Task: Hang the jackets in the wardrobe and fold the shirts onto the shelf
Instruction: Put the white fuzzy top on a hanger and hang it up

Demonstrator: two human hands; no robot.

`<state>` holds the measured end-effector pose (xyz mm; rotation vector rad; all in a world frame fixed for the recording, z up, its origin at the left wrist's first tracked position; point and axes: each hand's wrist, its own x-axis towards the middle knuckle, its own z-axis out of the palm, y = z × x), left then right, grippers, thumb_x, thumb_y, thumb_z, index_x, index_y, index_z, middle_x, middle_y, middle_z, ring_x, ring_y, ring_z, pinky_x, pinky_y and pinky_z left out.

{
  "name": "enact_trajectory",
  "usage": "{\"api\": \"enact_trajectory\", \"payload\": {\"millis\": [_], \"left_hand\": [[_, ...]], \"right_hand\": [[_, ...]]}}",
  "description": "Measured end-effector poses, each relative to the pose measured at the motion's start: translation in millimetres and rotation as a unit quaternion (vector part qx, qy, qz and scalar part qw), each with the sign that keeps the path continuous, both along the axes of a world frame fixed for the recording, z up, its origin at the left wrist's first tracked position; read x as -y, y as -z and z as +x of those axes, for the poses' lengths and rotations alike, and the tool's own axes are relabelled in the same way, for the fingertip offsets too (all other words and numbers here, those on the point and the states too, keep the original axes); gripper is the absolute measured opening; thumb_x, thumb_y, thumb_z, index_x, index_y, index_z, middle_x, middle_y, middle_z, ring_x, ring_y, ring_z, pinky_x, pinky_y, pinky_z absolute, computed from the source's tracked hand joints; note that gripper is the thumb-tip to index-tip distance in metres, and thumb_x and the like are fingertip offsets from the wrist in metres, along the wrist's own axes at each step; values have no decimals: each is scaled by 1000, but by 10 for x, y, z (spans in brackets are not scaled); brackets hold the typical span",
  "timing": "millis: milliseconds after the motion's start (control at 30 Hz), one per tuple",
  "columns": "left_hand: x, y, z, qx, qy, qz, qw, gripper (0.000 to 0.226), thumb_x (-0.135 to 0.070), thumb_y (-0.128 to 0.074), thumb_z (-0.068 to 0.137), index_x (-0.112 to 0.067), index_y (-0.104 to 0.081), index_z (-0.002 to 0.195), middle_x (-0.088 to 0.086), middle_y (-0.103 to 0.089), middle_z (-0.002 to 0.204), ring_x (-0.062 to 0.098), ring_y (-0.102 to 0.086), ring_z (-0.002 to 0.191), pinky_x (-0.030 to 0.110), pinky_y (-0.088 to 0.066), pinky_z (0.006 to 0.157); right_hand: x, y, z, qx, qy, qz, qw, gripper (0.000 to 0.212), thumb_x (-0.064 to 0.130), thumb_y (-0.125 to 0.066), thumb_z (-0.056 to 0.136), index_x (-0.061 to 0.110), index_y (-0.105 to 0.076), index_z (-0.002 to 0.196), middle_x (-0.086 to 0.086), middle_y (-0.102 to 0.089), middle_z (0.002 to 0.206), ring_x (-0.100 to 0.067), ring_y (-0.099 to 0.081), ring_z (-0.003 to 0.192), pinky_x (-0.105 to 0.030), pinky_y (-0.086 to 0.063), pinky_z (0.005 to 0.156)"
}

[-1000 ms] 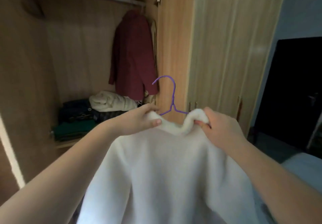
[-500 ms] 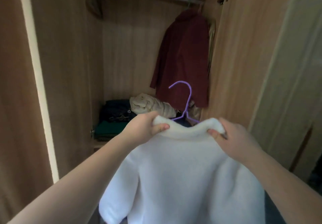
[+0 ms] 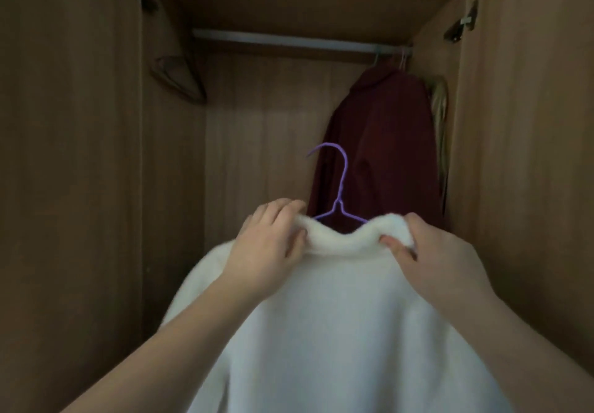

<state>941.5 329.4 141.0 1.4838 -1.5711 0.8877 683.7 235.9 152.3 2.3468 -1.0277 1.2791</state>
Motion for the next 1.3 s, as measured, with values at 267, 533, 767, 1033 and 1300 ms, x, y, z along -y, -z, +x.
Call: {"api": "enact_trajectory", "payload": {"millis": [267, 533, 767, 1033, 1300], "left_hand": [[1198, -436, 483, 99, -84, -13, 991, 69, -31, -53, 87, -35, -30, 153, 6, -22, 163, 26, -15, 152, 54, -19, 119], [2537, -828, 1149, 149, -45, -23, 987, 77, -35, -48, 84, -36, -19, 155, 5, -18, 165, 26, -12, 152, 52, -21, 120], [3837, -1639, 1353, 129, 45, -34, 990, 71, -49, -33, 91, -46, -1, 155, 1, 4, 167, 19, 3, 153, 45, -13, 122], [4704, -2546, 1114, 69, 127, -70, 987, 71, -54, -31, 97, -50, 16, 150, -3, 21, 164, 19, 15, 151, 50, -12, 121], [5189, -3331, 923, 79, 138, -113, 981, 69, -54, -30, 98, -48, 14, 151, -2, 17, 165, 21, 7, 152, 51, -19, 120]], "right_hand": [[1292, -762, 728, 1, 12, -70, 997, 34, 59, -46, 92, 27, -39, 87, 9, -47, 67, -32, -64, 74, -35, -37, 55], [2374, -1396, 1292, 24, 98, -108, 989, 37, 60, -43, 95, 25, -34, 86, -8, -66, 83, -39, -65, 81, -41, -46, 62], [3044, -2181, 1577, 55, 173, -129, 975, 38, 62, -39, 95, 25, -38, 88, -5, -66, 85, -35, -65, 84, -40, -45, 64], [3562, -3046, 1619, 62, 221, -181, 956, 38, 60, -40, 96, 24, -49, 103, -4, -68, 96, -31, -65, 89, -40, -51, 70], [3929, -3744, 1435, 83, 225, -230, 943, 40, 58, -42, 96, 20, -52, 101, -8, -67, 102, -35, -63, 96, -41, -50, 75]]}}
